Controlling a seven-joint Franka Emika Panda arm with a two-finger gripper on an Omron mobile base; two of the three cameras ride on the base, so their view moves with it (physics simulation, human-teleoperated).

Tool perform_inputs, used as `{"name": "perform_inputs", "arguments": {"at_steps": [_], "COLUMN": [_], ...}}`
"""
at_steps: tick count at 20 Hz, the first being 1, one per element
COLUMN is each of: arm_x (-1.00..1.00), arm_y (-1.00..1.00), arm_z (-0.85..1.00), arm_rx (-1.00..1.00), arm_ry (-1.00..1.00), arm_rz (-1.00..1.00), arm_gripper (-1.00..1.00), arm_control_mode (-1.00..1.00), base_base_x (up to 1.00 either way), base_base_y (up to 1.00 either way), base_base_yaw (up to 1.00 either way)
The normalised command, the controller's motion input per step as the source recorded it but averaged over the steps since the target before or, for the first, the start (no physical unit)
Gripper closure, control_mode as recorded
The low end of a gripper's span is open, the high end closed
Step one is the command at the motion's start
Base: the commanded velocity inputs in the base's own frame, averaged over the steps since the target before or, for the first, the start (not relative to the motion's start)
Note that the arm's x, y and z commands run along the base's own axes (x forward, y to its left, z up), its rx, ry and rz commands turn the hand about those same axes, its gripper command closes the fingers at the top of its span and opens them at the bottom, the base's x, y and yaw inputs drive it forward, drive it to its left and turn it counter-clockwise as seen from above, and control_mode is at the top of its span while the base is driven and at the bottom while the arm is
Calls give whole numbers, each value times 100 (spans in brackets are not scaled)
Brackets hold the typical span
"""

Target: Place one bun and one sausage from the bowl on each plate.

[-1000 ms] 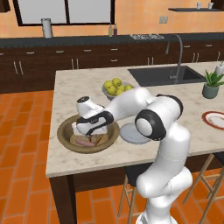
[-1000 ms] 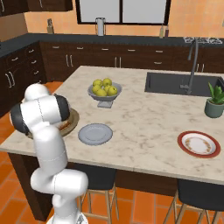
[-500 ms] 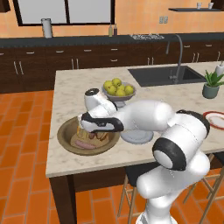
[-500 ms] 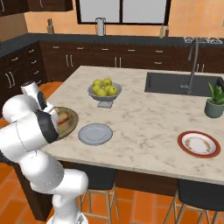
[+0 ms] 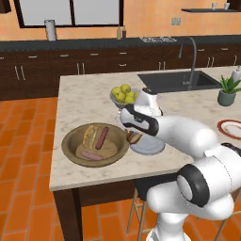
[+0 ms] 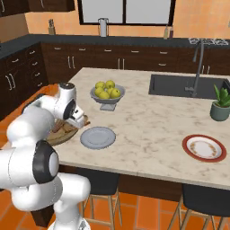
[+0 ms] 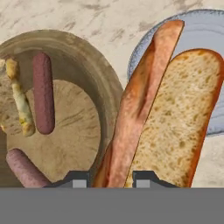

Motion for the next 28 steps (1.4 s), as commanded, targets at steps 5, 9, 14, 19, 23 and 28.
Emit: {"name": "perform_inputs", "arguments": {"at_steps": [5,9,14,19,23,28], "arm_x": [62,76,64,29,-24,-47], "arm_y": [-89,-34,0,3,7,0], "arm_z": [-12,-49,-59,-37,-11,25], "arm_rx": [23,6,0,2,0,0], "arm_ry": [0,0,-4,0,0,0], "arm_rz": [8,8,4,2,0,0], "arm_gripper": [100,100,100,100,-100,-100], "arm_control_mode": [-100,-100,-100,-100,-100,-100], "base_base_x": [0,0,0,0,0,0], "base_base_y": [0,0,0,0,0,0], "base_base_yaw": [0,0,0,0,0,0]}}
